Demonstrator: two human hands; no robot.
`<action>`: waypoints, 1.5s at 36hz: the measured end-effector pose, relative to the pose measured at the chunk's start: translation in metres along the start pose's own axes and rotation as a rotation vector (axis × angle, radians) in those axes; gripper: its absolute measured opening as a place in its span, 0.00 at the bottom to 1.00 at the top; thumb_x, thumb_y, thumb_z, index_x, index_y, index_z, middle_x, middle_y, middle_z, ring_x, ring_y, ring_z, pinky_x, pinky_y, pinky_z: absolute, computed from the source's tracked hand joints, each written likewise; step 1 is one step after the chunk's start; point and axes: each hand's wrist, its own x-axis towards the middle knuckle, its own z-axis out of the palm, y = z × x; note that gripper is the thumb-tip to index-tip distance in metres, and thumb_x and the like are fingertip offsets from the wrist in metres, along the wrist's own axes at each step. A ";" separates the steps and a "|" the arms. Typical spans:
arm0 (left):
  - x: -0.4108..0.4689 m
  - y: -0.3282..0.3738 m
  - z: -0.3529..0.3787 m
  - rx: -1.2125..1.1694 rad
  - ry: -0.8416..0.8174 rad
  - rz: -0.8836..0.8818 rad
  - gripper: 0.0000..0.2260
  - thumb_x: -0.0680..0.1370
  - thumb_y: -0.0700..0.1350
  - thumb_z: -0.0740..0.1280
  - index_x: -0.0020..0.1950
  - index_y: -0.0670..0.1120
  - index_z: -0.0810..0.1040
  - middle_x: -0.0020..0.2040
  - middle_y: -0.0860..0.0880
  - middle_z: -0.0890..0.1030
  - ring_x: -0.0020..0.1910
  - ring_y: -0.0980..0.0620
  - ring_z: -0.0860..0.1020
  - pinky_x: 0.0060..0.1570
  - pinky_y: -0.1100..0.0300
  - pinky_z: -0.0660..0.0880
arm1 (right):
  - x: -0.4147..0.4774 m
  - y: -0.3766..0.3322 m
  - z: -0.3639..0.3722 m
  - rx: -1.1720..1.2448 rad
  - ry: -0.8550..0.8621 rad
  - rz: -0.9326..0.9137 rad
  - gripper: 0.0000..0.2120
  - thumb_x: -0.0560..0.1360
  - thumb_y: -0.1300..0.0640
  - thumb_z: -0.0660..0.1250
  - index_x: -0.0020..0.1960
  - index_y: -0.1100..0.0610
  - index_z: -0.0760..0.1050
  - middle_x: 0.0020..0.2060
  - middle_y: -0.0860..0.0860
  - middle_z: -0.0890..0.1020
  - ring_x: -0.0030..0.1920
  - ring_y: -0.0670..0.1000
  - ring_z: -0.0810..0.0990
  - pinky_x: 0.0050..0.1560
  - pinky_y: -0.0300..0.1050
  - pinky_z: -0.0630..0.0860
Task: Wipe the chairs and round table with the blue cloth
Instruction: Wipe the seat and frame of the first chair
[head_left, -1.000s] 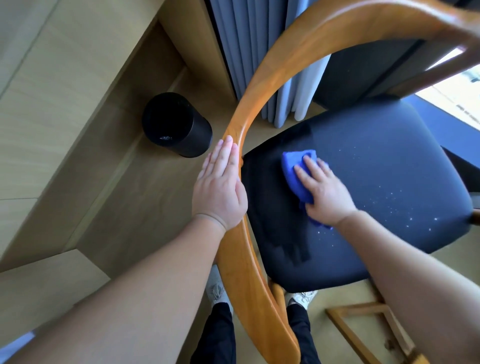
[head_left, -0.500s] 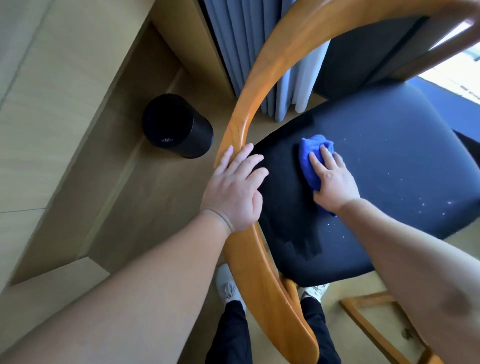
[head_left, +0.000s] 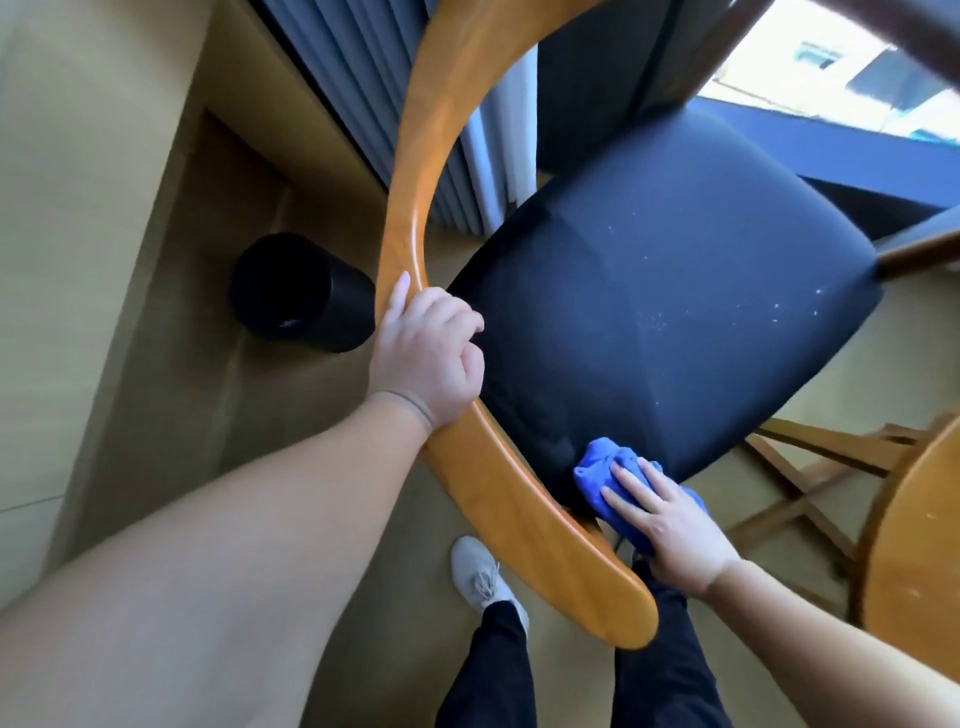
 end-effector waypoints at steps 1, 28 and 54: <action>0.000 0.001 0.000 -0.001 -0.001 -0.001 0.09 0.75 0.43 0.61 0.48 0.48 0.81 0.49 0.51 0.81 0.55 0.50 0.75 0.74 0.48 0.52 | 0.000 0.004 0.001 0.008 -0.014 0.002 0.40 0.70 0.54 0.65 0.77 0.44 0.51 0.76 0.46 0.42 0.77 0.59 0.45 0.74 0.48 0.43; -0.071 0.066 0.026 -0.030 0.075 -0.166 0.14 0.76 0.42 0.57 0.38 0.45 0.80 0.40 0.48 0.81 0.56 0.48 0.75 0.73 0.53 0.55 | 0.095 -0.036 -0.058 -0.218 0.140 -0.268 0.35 0.73 0.55 0.63 0.77 0.48 0.55 0.77 0.52 0.55 0.75 0.62 0.52 0.72 0.57 0.57; -0.033 0.058 -0.005 0.090 -0.146 -0.070 0.08 0.77 0.47 0.62 0.50 0.50 0.80 0.52 0.51 0.80 0.55 0.52 0.75 0.72 0.52 0.55 | -0.041 0.040 -0.061 -0.012 0.118 0.145 0.37 0.72 0.50 0.65 0.77 0.43 0.53 0.78 0.50 0.53 0.74 0.57 0.57 0.62 0.48 0.69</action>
